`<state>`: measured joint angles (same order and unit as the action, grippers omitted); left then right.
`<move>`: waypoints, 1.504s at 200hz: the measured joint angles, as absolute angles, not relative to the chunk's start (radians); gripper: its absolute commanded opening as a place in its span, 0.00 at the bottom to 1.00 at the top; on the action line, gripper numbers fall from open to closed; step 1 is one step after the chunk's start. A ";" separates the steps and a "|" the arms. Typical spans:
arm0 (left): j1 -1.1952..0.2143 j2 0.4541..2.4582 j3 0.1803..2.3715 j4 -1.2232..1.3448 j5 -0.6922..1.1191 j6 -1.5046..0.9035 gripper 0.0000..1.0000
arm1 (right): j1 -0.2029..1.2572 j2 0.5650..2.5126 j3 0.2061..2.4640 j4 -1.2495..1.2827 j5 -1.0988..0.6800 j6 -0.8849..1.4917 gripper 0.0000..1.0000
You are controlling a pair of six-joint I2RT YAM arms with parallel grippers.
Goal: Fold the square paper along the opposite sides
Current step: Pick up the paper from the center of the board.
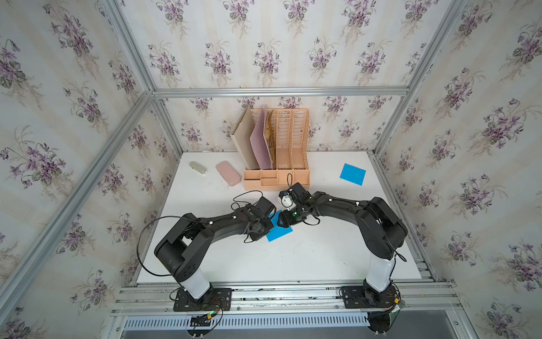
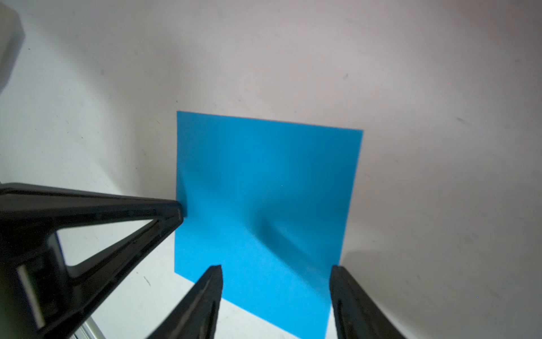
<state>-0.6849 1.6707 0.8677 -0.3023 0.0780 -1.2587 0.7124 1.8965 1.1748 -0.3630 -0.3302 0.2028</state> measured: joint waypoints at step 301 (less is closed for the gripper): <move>-0.685 1.703 0.923 -0.373 0.051 -1.151 0.00 | 0.667 1.937 1.179 -0.274 -0.424 0.235 0.68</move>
<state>-0.6846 1.7035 0.9234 -0.3725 0.0513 -1.1511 0.6670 1.9369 1.1793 -0.2737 -0.4240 0.2352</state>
